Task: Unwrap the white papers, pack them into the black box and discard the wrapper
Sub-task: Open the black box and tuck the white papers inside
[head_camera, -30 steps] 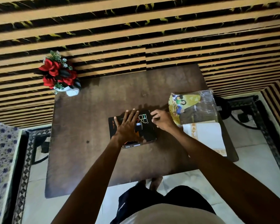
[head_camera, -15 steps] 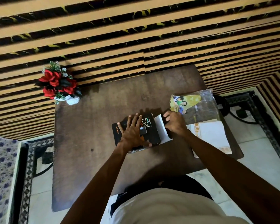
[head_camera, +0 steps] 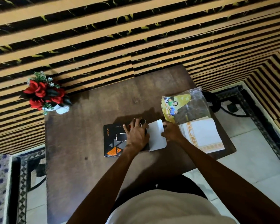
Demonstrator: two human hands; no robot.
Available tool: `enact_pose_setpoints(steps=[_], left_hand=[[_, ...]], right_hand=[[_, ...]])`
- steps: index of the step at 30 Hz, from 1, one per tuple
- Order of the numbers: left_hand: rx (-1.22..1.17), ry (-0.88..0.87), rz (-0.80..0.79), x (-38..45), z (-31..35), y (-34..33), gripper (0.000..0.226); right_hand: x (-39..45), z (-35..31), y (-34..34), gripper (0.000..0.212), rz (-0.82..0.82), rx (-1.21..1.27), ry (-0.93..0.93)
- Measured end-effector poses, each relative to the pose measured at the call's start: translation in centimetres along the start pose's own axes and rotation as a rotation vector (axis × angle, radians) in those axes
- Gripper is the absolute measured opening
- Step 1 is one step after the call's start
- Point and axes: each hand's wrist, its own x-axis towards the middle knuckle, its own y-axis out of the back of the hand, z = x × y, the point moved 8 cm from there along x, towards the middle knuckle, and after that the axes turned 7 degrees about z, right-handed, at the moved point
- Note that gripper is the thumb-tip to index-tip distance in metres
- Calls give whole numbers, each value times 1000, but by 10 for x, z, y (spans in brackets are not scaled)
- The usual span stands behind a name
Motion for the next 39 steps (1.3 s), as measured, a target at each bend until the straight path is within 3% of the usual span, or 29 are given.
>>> enact_pose_setpoints(steps=[5, 10, 15, 17, 19, 22, 24, 26, 29, 33, 35, 39], left_hand=[[57, 48, -128, 0, 6, -9, 70], [194, 79, -227, -1, 15, -24, 86], [219, 86, -129, -1, 21, -24, 92], [198, 75, -115, -1, 21, -23, 85], [196, 59, -96, -1, 21, -23, 62], [235, -1, 12, -1, 27, -18, 23], [249, -14, 4, -2, 29, -19, 21], [258, -11, -113, -4, 27, -27, 29], [394, -73, -277, -8, 21, -39, 67], [403, -48, -336, -8, 17, -45, 109], [397, -27, -340, -6, 16, -45, 123], [419, -28, -337, -1, 20, -44, 138]], right_hand=[[-13, 35, -7, 8, 52, 0, -77], [-37, 52, 65, 30, 485, -51, -106], [-32, 130, 115, 65, 485, -42, -312], [-15, 173, 113, 89, 372, -7, -377], [14, 229, 97, 110, 261, 65, -437], [29, 259, 90, 121, 187, 177, -450], [25, 244, 99, 115, 175, 188, -412], [13, 220, 112, 101, 163, 216, -371], [10, 218, 119, 68, 117, 327, -370], [-10, 202, 122, 32, -153, 532, -436], [-15, 199, 124, 19, -201, 492, -447], [-17, 189, 125, 40, -265, 413, -315]])
